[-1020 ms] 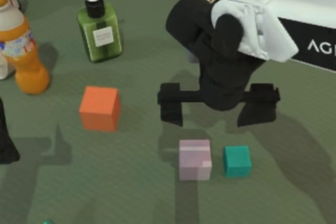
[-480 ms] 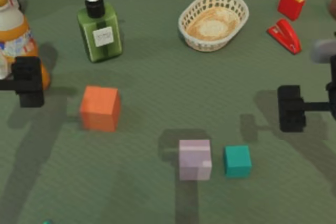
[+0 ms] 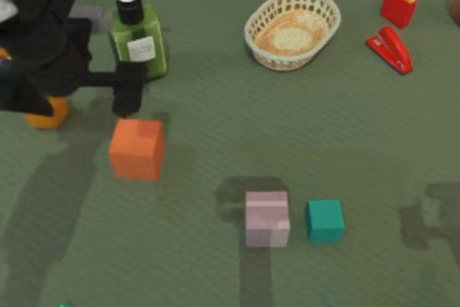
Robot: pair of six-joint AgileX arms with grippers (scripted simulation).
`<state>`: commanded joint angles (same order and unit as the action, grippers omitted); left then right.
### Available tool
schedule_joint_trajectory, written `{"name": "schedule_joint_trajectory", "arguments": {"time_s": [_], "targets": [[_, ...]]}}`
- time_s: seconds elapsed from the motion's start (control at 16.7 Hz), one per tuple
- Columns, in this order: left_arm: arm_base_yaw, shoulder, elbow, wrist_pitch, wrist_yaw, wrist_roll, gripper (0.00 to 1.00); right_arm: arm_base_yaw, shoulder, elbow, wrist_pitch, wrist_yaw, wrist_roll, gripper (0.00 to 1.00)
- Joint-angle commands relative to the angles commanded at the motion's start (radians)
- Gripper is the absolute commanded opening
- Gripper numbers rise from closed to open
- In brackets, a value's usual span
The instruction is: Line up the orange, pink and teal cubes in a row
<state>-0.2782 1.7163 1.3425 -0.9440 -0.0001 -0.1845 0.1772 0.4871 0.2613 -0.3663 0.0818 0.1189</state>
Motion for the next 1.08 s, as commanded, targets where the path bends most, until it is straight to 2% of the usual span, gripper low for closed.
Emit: {"name": "schedule_joint_trajectory", "arguments": {"time_s": [0.24,0.48,0.9,1.08], "targets": [[-0.043,0.264,0.223,-0.141,0.001,-0.031,1.00,-0.102,-0.312,-0.180,0.211,-0.048,-0.079,1.00],[-0.067,0.387,0.350,-0.211,0.002,-0.048,1.00,-0.161,-0.472,-0.255,0.351,-0.079,-0.116,1.00],[-0.065,0.401,0.362,-0.214,0.002,-0.049,1.00,-0.167,-0.487,-0.261,0.366,-0.082,-0.119,1.00],[-0.067,0.425,0.314,-0.145,0.003,-0.046,1.00,-0.167,-0.487,-0.261,0.366,-0.082,-0.119,1.00]]}}
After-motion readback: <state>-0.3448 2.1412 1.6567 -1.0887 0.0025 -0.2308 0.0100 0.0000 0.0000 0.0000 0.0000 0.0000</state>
